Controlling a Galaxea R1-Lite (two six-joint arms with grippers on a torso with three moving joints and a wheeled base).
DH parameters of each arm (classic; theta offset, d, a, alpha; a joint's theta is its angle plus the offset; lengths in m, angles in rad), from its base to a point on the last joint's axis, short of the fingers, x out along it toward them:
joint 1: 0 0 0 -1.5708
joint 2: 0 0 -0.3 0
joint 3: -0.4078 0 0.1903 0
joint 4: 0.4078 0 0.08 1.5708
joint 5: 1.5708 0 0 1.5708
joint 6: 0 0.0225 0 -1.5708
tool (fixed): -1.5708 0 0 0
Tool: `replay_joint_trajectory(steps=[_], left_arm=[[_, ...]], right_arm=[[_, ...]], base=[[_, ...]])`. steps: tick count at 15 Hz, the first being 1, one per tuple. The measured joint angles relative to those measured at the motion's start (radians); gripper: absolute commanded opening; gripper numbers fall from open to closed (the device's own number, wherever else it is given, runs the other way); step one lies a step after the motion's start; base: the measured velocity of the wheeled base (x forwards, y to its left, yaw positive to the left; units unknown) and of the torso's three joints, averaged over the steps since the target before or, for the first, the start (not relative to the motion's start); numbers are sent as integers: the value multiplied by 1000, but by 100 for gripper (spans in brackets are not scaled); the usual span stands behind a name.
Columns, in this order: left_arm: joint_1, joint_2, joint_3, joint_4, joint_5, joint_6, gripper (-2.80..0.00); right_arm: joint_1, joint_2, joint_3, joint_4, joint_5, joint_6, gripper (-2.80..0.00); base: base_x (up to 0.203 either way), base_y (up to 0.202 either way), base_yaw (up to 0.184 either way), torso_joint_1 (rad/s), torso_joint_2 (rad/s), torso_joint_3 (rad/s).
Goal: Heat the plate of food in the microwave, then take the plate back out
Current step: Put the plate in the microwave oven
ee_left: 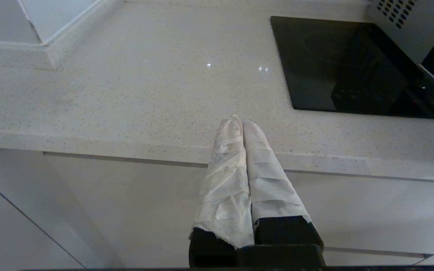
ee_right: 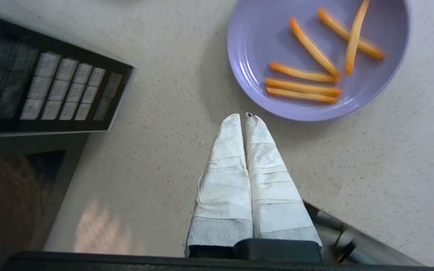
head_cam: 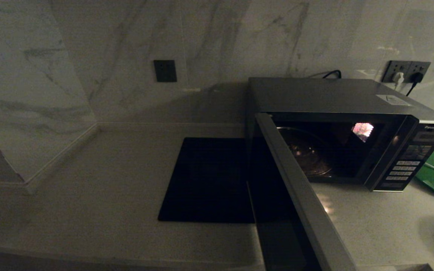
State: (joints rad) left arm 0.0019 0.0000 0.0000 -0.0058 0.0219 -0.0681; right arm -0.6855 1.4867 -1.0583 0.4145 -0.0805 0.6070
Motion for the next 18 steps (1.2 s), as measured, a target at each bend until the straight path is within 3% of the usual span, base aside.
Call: replay_joint_trajectory(steps=[3, 7, 8, 18], left_arm=[[0, 0, 0, 0, 0, 0, -280], [0, 0, 0, 0, 0, 0, -280], [-1, 0, 0, 0, 0, 0, -280], [-1, 0, 0, 0, 0, 0, -280]], right_arm=[[-99, 51, -7, -5, 109, -24, -280], [-140, 85, -15, -3, 134, -26, -280], [-143, 90, -13, -5, 134, -27, 0], [-220, 168, -24, -6, 127, -15, 0]], base=[[0, 0, 0, 0, 0, 0], [0, 0, 0, 0, 0, 0], [0, 0, 0, 0, 0, 0], [0, 0, 0, 0, 0, 0]])
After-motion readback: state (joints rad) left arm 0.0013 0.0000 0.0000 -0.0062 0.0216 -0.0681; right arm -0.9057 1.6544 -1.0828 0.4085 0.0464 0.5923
